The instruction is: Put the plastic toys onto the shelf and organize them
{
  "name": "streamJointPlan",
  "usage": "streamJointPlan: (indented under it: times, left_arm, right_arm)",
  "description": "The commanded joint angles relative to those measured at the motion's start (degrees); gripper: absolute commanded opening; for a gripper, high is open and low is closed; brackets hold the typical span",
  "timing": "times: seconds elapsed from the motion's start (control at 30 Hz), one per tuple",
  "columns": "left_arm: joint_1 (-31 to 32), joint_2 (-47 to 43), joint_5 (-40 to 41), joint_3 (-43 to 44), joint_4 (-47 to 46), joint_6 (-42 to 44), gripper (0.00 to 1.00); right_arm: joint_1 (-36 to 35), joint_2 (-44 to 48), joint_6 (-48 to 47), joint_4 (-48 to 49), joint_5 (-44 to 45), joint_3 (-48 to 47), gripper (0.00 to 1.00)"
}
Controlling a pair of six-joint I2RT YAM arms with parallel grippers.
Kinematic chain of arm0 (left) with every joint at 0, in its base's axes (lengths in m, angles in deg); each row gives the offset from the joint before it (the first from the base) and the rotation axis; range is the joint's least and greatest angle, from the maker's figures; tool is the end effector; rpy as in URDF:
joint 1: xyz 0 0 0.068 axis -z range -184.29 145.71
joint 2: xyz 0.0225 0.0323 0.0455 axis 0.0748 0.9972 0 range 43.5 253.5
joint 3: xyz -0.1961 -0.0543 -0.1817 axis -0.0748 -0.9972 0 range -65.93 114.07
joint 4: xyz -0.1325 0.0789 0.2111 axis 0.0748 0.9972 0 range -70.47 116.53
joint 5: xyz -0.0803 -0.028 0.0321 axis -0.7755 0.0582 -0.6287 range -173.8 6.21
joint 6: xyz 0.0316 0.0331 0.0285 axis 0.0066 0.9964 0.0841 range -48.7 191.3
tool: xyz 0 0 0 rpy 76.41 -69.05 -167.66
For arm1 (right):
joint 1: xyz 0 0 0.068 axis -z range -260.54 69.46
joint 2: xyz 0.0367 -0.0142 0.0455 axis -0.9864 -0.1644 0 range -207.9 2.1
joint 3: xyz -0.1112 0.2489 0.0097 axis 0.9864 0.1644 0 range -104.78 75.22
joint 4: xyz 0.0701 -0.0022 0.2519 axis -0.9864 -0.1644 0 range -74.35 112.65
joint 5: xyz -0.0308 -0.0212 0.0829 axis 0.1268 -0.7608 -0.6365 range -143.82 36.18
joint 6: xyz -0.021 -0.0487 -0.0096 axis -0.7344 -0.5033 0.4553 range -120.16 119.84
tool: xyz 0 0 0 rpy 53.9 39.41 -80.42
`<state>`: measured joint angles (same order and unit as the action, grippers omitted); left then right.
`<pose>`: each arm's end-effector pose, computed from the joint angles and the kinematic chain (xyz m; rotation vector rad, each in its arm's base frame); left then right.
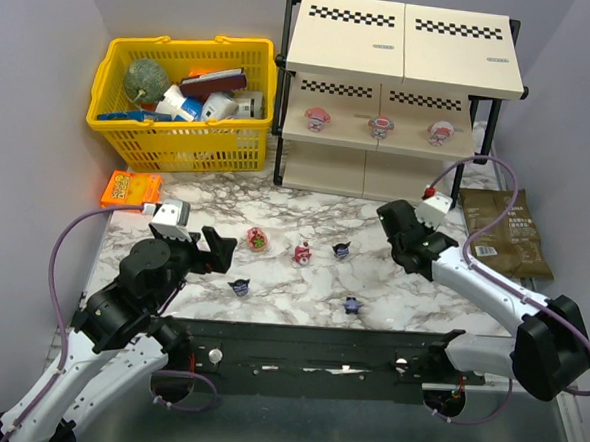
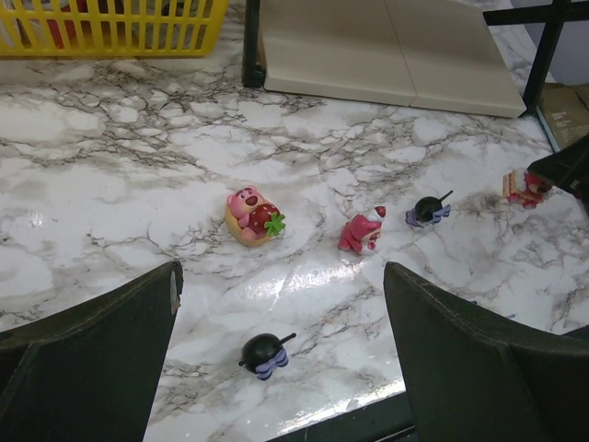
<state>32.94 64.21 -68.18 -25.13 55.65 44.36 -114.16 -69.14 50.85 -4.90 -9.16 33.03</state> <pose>0.0747 -0.0449 0.3174 -0.0245 1.8731 -0.5289 0.2080 0.1083 0.2141 0.6002 2.1329 -0.2239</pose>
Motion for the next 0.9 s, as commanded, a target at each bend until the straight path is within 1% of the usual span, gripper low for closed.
streamJointPlan:
  times: [0.0,0.03,0.07,0.13,0.17,0.27,0.3,0.33,0.4,0.43,0.47,0.6,0.73,0.8,0.87]
  left_arm:
    - [0.03,-0.93,-1.82,-0.54,-0.7,1.1,0.99]
    - [0.03,-0.93,-1.99,-0.54,-0.7,1.1,0.99]
    - [0.03,-1.02,-2.08,-0.54,-0.7,1.01,0.99]
    - [0.03,-1.28,-2.26,-0.72,-0.79,1.19,0.99]
    - [0.03,-1.2,-2.34,-0.72,-0.87,1.27,0.99]
    - [0.03,-1.64,-2.7,-0.63,-0.96,1.36,0.99]
    - [0.03,-1.72,-2.78,-0.8,-1.05,1.36,0.99]
    - [0.03,-1.73,-2.87,-0.72,-1.05,1.45,0.99]
    - [0.03,-1.73,-2.87,-0.72,-1.05,1.36,0.99]
    - [0.03,-1.73,-2.79,-0.72,-0.96,1.45,0.99]
    - [0.03,-1.81,-2.61,-0.63,-0.96,1.28,0.99]
    - [0.03,-1.81,-2.43,-0.8,-0.96,1.36,0.99]
    - [0.03,-1.9,-2.43,-0.72,-0.96,1.36,0.99]
    - [0.03,-1.81,-2.43,-0.8,-0.96,1.19,0.99]
    - [0.03,-1.64,-2.43,-0.8,-0.96,1.27,0.99]
  right_arm:
    - [2.42,1.02,-13.97,8.89,3.68,-3.07,0.06]
    - [3.9,1.28,-16.87,13.7,2.46,-2.98,0.06]
    - [4.7,1.28,-22.73,16.19,1.66,-2.98,0.06]
    - [7.42,1.11,-27.43,21.45,-0.62,-3.24,0.07]
    - [8.22,0.5,-31.71,23.05,-1.33,-3.33,0.07]
    - [11.91,-0.73,-37.18,27.02,-4.93,-3.95,0.07]
    - [12.7,-1.0,-38.34,29.89,-6.24,-3.77,0.08]
    - [14.36,-1.09,-39.48,33.32,-9.65,-3.42,0.09]
    - [15.87,-1.18,-41.76,37.11,-13.44,-1.76,0.09]
    - [17.27,-1.27,-42.47,40.7,-17.12,-1.23,0.1]
    - [17.8,-1.62,-42.91,42.13,-18.29,-0.44,0.1]
    - [19.83,-5.3,-43.09,44.16,-22.77,-2.09,0.12]
    - [20.0,-11.54,-43.09,43.73,-23.57,-4.47,0.13]
    - [20.09,-11.99,-43.0,44.33,-24.18,-5.09,0.13]
    - [20.27,-12.77,-43.09,43.55,-22.61,-6.23,0.13]
